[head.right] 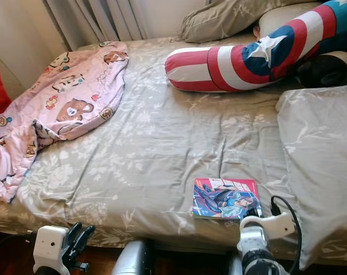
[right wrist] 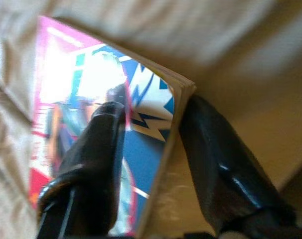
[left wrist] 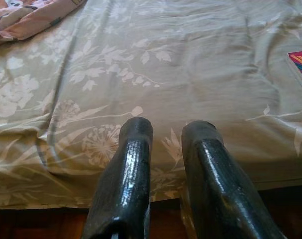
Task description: Clean up the room
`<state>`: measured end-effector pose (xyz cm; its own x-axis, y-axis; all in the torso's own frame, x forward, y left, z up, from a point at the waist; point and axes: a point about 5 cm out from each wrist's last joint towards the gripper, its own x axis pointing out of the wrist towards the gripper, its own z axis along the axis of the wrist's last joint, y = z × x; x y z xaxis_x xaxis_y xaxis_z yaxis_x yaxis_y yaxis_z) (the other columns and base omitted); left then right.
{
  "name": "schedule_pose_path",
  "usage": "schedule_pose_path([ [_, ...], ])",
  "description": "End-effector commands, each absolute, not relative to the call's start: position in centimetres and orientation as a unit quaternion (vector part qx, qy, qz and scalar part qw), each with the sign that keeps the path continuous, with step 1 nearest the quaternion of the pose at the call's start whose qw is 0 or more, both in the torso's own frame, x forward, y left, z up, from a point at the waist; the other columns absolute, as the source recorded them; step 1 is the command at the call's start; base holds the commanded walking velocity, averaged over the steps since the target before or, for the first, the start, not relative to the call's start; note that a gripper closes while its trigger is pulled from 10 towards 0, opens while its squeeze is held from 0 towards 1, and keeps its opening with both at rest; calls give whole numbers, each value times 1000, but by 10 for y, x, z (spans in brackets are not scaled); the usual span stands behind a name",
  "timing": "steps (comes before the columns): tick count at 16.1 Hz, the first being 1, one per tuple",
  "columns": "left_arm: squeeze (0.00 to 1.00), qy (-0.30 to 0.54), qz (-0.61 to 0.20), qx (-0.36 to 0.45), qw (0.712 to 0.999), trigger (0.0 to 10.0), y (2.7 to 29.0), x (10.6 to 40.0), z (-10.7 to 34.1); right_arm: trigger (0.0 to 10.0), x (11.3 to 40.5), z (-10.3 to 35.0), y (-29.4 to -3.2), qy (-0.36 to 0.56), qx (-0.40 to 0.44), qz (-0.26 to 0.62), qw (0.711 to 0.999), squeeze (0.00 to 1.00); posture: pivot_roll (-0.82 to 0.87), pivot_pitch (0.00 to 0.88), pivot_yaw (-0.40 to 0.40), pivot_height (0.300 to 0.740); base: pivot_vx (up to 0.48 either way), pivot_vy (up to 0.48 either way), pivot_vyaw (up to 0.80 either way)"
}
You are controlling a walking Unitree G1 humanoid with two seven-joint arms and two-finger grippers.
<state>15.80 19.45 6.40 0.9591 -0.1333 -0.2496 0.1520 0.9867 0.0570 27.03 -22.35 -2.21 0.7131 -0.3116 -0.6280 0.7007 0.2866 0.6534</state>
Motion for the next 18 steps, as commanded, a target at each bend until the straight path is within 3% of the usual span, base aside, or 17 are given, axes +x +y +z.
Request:
schedule_pose_path([
  [1,0,135,-64,49,987,10000,200,156,62,10000,264,-30,-214,222,500,-327,771,910,292,116,134,616,0,0,0],
  [2,0,135,-64,49,988,10000,200,156,62,10000,263,-31,-213,225,501,-327,769,780,293,115,133,616,0,0,0],
  [3,0,135,-63,49,988,10000,200,157,62,10000,262,-32,-212,228,501,-326,769,835,295,115,133,616,0,0,0],
  [4,0,135,-63,49,988,10000,200,157,62,10000,262,-32,-212,230,498,-325,771,1000,295,115,133,616,0,0,0],
  [6,0,134,-62,49,988,10000,200,157,62,10000,263,-32,-212,230,495,-325,772,1000,292,115,130,616,0,0,0],
  [7,0,134,-62,49,988,10000,200,159,61,10000,263,-32,-211,233,490,-319,777,0,285,110,127,616,0,0,0],
  [11,0,128,-63,47,989,10000,198,171,57,10000,258,-34,-215,233,487,-335,772,0,266,77,119,616,0,0,0],
  [18,0,113,-75,51,989,10000,193,202,45,10000,242,-42,-221,214,441,-336,804,0,139,0,91,616,0,0,0],
])
